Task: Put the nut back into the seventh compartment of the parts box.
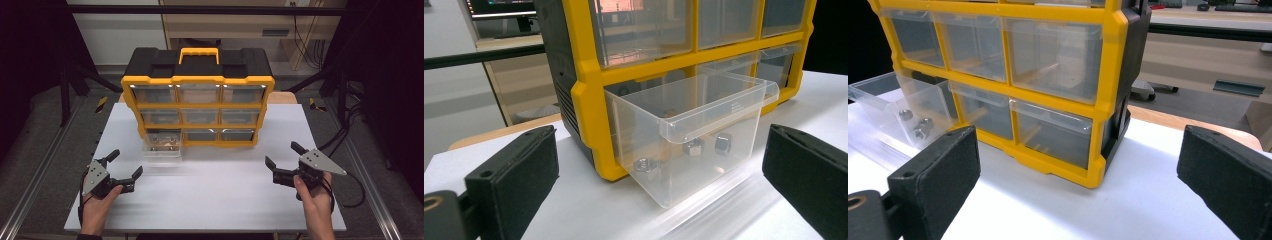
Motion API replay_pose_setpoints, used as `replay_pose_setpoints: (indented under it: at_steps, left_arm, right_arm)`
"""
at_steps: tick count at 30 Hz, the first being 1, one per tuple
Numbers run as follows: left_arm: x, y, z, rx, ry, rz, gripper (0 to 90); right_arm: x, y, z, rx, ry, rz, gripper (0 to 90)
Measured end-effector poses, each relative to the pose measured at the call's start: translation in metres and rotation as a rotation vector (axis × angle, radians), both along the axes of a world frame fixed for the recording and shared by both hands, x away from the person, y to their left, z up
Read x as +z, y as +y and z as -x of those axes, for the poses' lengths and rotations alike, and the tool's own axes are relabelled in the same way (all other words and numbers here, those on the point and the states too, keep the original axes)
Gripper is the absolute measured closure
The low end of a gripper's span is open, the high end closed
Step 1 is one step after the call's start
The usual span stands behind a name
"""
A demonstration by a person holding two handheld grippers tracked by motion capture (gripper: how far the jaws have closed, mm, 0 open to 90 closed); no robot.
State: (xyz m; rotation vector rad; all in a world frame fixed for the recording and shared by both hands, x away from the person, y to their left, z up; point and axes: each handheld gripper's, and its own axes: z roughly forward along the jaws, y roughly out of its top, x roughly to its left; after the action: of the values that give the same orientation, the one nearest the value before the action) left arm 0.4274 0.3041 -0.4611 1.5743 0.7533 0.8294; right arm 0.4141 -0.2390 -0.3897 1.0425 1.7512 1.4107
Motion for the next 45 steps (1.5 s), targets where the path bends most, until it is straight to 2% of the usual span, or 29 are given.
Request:
replay_pose_setpoints:
  at_steps: [14, 33, 35, 37, 38, 45]
  left_arm:
    - [0.001, -0.001, 0.001, -0.004, -0.005, 0.004, 1.3]
    - [0.002, -0.003, 0.003, -0.013, -0.004, 0.002, 1.3]
    - [0.002, -0.004, 0.003, -0.014, -0.004, 0.003, 1.3]
    - [0.002, -0.004, 0.003, -0.014, -0.005, 0.003, 1.3]
    - [0.002, -0.004, 0.003, -0.014, -0.004, 0.003, 1.3]
    - [0.002, -0.004, 0.003, -0.016, -0.004, 0.004, 1.3]
  right_arm:
    - [-0.012, -0.006, 0.005, 0.005, 0.005, 0.026, 4.4]
    - [-0.030, -0.012, 0.010, 0.012, 0.019, 0.005, 3.9]
    - [-0.032, -0.012, 0.011, 0.017, 0.037, -0.012, 3.8]
    - [-0.035, -0.012, 0.010, 0.015, 0.028, 0.003, 3.8]
    - [-0.036, -0.012, 0.010, 0.017, 0.030, -0.007, 3.8]
    - [-0.041, -0.012, 0.010, 0.025, 0.027, 0.004, 3.7]
